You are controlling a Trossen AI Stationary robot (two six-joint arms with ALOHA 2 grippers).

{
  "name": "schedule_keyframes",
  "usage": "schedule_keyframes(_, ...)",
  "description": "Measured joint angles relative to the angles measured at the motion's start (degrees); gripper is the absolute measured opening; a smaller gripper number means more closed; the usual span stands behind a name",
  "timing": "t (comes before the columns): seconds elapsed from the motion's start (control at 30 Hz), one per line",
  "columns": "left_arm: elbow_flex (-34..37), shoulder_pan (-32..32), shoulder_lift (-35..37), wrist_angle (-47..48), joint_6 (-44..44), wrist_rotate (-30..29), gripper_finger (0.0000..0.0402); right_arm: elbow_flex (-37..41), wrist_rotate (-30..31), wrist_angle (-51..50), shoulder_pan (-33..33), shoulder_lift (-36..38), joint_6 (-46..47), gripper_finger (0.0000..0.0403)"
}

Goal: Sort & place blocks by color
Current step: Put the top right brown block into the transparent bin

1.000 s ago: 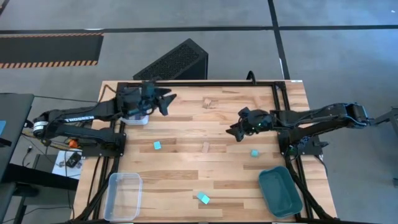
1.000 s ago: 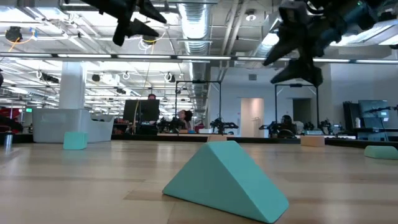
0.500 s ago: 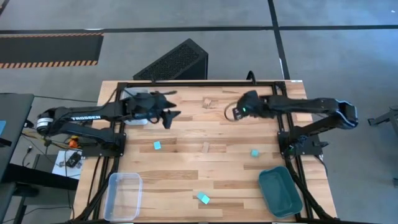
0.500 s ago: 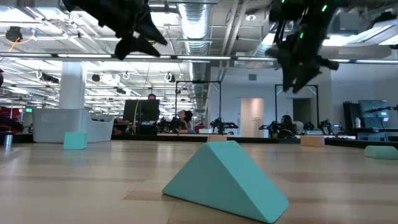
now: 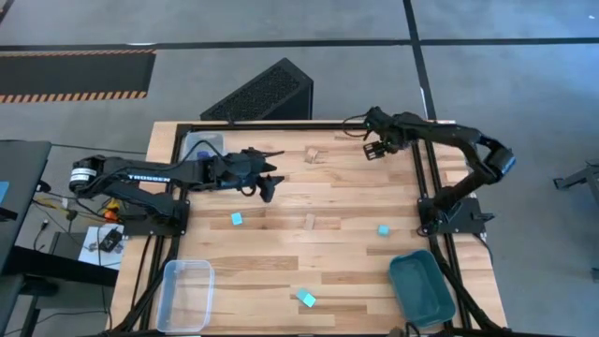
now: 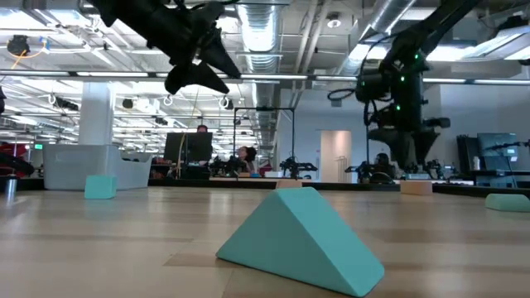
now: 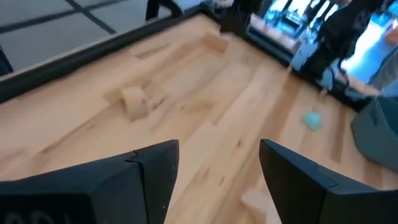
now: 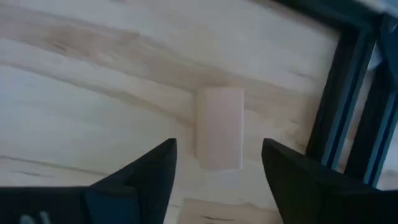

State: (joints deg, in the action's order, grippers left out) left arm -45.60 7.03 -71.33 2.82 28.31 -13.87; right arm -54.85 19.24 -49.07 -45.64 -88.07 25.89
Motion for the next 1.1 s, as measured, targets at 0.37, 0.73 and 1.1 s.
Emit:
schedule_keyframes(0.37,0.0,2.25,-0.96,-3.66,1.76,-0.39,0.0208,-0.04,-7.43,0.67,-6.74,-8.97,-5.78,0.0266)
schedule_keyframes(0.73,0.0,2.62,-0.96,-3.33,2.38,-0.01,0.0208,-0.01,-7.62,1.59,-4.9,-8.9,-7.73,0.0183)
schedule_keyframes(1.1,0.0,6.03,-0.96,-1.17,3.12,5.92,0.0208,0.0,-14.98,9.74,10.37,3.05,-6.8,0.0105)
